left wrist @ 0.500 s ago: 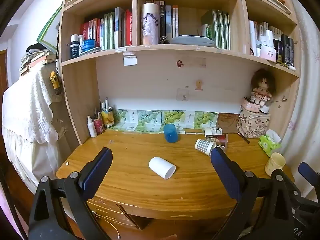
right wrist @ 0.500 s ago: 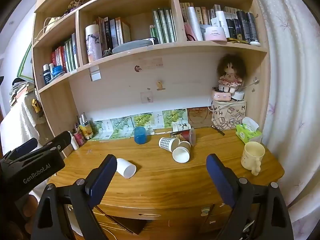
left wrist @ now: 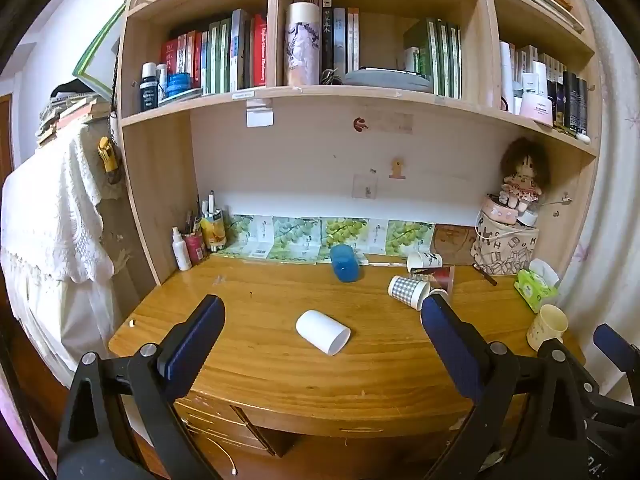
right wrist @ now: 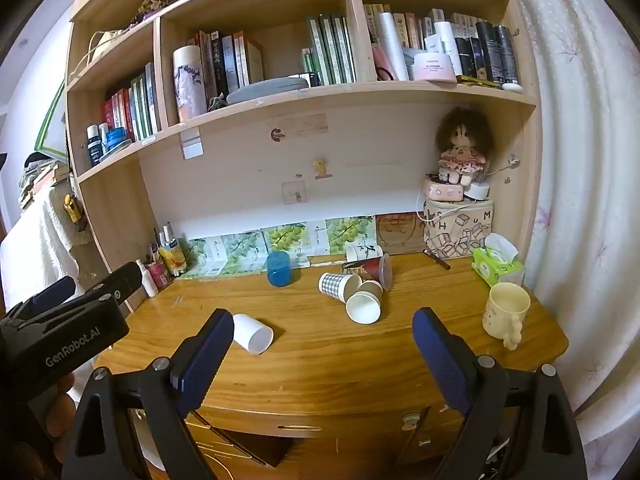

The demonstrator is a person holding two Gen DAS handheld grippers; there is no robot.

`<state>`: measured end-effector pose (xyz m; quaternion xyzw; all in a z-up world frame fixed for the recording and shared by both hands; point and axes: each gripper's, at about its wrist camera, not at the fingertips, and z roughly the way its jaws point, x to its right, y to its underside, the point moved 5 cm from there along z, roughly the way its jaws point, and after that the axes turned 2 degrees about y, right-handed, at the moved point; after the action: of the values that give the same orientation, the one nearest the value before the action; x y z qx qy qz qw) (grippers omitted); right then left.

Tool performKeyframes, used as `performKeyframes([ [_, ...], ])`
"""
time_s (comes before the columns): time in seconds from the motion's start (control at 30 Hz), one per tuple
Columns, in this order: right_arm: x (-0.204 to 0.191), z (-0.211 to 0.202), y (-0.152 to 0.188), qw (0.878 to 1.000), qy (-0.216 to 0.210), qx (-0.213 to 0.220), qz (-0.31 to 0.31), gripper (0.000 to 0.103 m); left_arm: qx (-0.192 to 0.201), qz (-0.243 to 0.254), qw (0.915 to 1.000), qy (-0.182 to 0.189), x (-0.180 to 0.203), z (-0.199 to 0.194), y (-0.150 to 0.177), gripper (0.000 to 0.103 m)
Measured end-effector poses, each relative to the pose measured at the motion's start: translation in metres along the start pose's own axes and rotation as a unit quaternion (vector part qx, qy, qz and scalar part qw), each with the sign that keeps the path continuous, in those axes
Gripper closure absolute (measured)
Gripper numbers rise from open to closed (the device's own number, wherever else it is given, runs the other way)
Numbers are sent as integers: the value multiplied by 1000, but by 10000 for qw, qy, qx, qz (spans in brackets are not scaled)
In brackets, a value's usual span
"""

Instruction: Flip cup upright

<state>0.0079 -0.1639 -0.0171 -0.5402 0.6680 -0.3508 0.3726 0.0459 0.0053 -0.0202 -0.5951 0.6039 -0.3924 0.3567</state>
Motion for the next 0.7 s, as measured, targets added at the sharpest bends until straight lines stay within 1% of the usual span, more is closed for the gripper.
performKeyframes([
  [0.13,-9,0,0,9999,54,-61,-76,11,-114,-30,9999,97,-3,4,3,4],
  [0.43,-13,3,8,9991,251,-332,-13,11,-384,30,9985,394,-7,14,10,4],
  [0.7,-23,10,13,9975,380,-584,131,11,-535,-121,9962,675,-23,27,10,4],
])
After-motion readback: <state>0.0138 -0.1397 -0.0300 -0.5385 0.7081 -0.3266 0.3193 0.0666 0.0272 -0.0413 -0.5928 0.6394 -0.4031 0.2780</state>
